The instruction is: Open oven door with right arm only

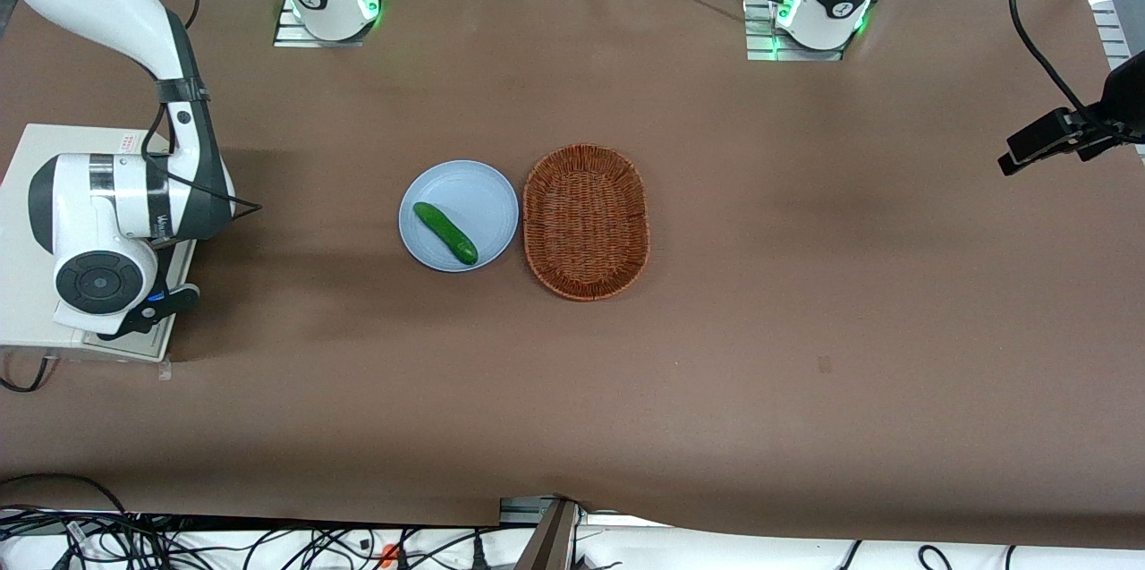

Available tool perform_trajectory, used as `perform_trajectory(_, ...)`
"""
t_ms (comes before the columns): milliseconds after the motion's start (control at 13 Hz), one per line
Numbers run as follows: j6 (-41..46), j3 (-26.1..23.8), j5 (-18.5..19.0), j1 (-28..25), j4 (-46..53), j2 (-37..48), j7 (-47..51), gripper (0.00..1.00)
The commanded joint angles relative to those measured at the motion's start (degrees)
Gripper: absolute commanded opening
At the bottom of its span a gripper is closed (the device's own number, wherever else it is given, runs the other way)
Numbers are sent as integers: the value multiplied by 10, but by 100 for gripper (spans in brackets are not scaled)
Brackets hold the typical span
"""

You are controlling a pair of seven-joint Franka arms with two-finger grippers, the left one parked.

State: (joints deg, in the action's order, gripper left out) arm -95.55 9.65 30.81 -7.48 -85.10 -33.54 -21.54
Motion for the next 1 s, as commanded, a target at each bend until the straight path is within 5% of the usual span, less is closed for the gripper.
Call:
perform_trajectory(0,-19,-5,-25,4,1,-20,0,0)
perform_trajectory(923,-86,-5,-91,8,1,-65,1,0)
